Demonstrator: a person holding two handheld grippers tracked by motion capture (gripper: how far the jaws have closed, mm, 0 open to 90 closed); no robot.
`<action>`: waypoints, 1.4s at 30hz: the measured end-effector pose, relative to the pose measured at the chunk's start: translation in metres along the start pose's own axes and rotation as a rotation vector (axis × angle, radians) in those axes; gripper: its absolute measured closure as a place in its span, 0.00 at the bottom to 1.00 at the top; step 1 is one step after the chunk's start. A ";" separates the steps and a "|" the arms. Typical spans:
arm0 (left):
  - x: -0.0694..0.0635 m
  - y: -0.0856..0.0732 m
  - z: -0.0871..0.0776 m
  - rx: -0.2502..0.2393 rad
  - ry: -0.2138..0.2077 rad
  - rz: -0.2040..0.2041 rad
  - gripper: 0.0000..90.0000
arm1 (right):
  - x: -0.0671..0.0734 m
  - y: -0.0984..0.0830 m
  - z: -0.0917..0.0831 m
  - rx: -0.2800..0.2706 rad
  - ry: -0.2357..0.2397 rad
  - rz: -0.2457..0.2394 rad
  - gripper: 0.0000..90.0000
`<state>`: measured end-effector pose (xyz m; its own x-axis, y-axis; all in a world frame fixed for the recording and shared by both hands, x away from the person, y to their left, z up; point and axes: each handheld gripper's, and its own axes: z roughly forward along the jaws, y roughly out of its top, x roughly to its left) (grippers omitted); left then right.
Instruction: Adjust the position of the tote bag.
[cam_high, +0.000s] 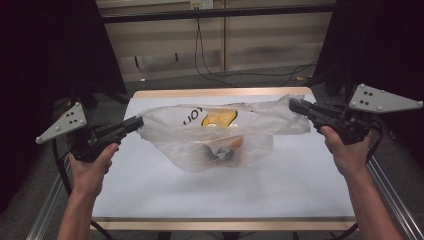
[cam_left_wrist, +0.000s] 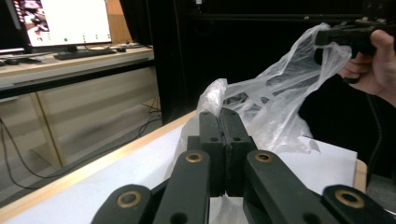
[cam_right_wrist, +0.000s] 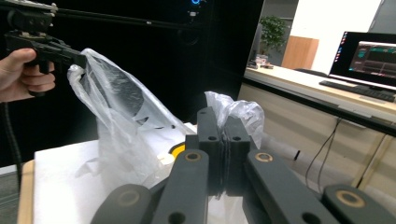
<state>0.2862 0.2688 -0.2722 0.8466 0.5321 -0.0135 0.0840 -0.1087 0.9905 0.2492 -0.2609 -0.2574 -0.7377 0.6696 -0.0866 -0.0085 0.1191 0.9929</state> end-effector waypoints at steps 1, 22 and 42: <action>0.002 0.003 0.000 0.003 0.002 0.010 1.00 | -0.001 0.003 0.000 -0.007 0.002 0.006 0.99; 0.043 0.033 0.016 0.099 0.110 0.014 1.00 | -0.038 0.057 0.004 -0.018 -0.091 -0.032 0.99; 0.054 0.013 0.029 0.213 0.157 0.013 1.00 | -0.049 0.024 0.006 0.113 -0.108 0.027 0.99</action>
<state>0.3486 0.2716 -0.2644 0.7578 0.6514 0.0373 0.1962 -0.2821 0.9391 0.2896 -0.2867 -0.2296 -0.6597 0.7479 -0.0741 0.0912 0.1775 0.9799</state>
